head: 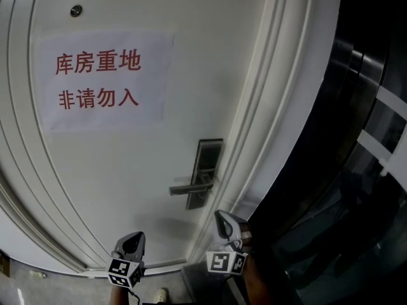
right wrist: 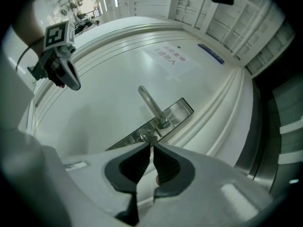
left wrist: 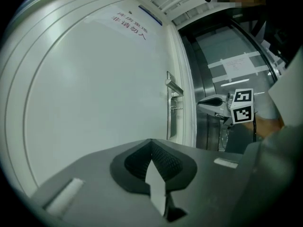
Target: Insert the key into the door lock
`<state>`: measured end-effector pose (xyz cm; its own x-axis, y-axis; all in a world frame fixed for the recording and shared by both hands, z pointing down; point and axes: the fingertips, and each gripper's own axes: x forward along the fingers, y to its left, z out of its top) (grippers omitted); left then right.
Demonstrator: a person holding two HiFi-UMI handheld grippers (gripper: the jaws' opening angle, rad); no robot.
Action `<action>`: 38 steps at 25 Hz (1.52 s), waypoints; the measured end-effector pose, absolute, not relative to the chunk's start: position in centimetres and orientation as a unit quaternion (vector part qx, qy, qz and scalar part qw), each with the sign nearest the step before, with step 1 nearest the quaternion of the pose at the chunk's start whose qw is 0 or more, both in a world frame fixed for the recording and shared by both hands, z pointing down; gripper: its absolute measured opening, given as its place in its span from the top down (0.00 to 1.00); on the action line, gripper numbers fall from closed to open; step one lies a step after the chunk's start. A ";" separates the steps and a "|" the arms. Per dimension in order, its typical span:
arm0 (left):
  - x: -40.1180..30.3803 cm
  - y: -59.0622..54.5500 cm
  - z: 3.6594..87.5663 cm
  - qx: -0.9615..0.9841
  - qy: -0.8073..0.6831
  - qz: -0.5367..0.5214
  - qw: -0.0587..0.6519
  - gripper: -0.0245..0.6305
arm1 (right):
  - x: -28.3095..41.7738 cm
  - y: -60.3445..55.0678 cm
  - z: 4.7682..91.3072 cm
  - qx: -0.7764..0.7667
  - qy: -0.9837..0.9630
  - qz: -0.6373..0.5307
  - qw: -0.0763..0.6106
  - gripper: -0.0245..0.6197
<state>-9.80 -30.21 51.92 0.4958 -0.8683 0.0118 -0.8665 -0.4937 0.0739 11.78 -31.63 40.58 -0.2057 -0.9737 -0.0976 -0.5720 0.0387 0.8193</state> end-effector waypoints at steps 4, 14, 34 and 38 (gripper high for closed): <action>-9.2 -28.9 51.9 0.864 -0.502 -0.010 0.031 0.96 | 12.2 -30.0 40.9 0.584 -0.689 -0.364 0.227 0.95; -7.5 -25.7 51.0 0.864 -0.503 -0.003 0.012 0.96 | 14.8 -26.2 43.3 0.610 -0.757 -0.218 0.090 0.96; -3.7 -18.1 53.1 0.868 -0.497 0.018 0.004 0.96 | 15.8 -18.2 50.9 0.582 -0.807 -0.084 0.051 0.96; -3.5 -16.6 53.9 0.868 -0.496 0.024 0.009 0.96 | 16.0 -16.8 52.4 0.579 -0.810 -0.070 0.058 0.96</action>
<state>-3.49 -16.61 53.91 0.5071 -0.8604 0.0504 -0.8613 -0.5081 -0.0077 15.95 -16.85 52.40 -0.3220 -0.9466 0.0133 -0.9305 0.3190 0.1802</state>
